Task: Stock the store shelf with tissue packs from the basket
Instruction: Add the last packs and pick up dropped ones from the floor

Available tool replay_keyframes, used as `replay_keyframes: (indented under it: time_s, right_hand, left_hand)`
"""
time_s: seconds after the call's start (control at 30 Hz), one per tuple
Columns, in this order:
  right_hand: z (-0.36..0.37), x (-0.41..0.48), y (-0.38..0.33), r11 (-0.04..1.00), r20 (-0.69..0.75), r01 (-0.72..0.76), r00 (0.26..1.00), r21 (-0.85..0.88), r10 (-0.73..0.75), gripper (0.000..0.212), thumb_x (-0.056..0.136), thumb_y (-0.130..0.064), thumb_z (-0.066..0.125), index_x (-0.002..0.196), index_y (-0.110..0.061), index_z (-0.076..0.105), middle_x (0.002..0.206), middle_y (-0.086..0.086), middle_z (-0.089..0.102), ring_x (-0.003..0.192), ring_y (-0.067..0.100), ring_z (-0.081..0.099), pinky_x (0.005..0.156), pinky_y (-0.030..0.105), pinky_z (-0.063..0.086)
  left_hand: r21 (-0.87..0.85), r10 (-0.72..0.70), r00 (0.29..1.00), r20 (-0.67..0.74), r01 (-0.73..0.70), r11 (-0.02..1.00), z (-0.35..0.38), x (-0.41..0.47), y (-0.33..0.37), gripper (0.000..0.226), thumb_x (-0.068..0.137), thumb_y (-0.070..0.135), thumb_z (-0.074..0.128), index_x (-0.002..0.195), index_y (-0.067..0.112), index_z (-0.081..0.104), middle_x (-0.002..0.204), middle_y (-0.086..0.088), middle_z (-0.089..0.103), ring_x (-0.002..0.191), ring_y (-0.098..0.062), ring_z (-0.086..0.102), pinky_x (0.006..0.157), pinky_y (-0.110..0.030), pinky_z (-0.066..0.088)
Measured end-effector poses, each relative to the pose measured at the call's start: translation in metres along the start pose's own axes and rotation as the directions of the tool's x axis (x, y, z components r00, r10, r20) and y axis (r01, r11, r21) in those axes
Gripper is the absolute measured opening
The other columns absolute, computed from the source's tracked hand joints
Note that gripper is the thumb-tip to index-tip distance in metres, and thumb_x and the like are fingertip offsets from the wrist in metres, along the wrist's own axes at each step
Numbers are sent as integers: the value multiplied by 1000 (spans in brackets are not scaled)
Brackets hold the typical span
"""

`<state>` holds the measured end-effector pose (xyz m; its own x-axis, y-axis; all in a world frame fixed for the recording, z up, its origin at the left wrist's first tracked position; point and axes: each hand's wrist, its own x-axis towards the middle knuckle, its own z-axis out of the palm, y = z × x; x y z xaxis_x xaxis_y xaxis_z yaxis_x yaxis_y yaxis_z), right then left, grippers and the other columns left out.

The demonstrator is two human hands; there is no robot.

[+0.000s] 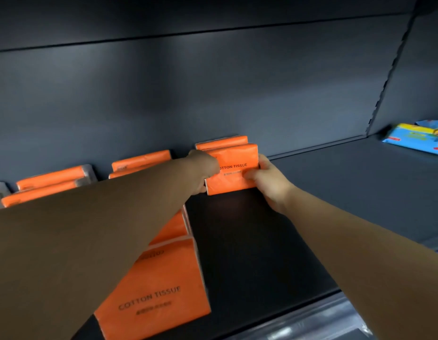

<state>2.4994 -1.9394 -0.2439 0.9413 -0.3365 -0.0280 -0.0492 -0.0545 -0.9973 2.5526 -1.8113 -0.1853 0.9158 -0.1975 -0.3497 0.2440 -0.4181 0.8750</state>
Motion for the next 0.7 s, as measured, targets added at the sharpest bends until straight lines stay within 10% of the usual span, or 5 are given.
replay_keyframes:
  time_s: [0.17, 0.3, 0.47, 0.7]
  right_hand:
    - [0, 2, 0, 999, -17, -46, 999, -9, 46, 42, 85, 1, 47, 122, -20, 47, 108, 4, 61, 105, 21, 57, 93, 35, 45]
    - [-2, 2, -1, 999, -60, -42, 997, -20, 40, 39, 85, 4, 50, 117, -18, 51, 109, 6, 63, 105, 22, 60, 95, 36, 47]
    - [-1, -3, -1, 980, -129, -13, 992, -199, -13, 28, 88, -7, 52, 113, -19, 54, 95, -4, 60, 95, 19, 58, 73, 24, 46]
    - [-8, -16, -9, 942, -188, -20, 981, -335, -46, 58, 91, -17, 55, 144, -12, 32, 133, 7, 50, 119, 20, 49, 88, 24, 35]
  left_hand:
    - [-4, -27, 1000, 9, 27, 1000, 1, 0, -1, 18, 94, -3, 47, 102, 12, 54, 100, -8, 61, 73, -16, 55, 75, -34, 47]
    - [19, -28, 1000, -8, 29, 999, 3, -1, -3, 23, 95, -4, 46, 80, 14, 48, 81, -3, 53, 66, -15, 52, 59, -28, 46]
    - [72, 21, 999, -46, -18, 997, 10, -2, -2, 37, 97, -1, 43, 133, 2, 46, 129, -14, 53, 114, -27, 52, 97, -38, 44]
    - [171, 119, 989, -88, -102, 980, 9, -7, 7, 40, 97, 5, 46, 136, 1, 41, 99, -7, 51, 87, -18, 44, 82, -30, 32]
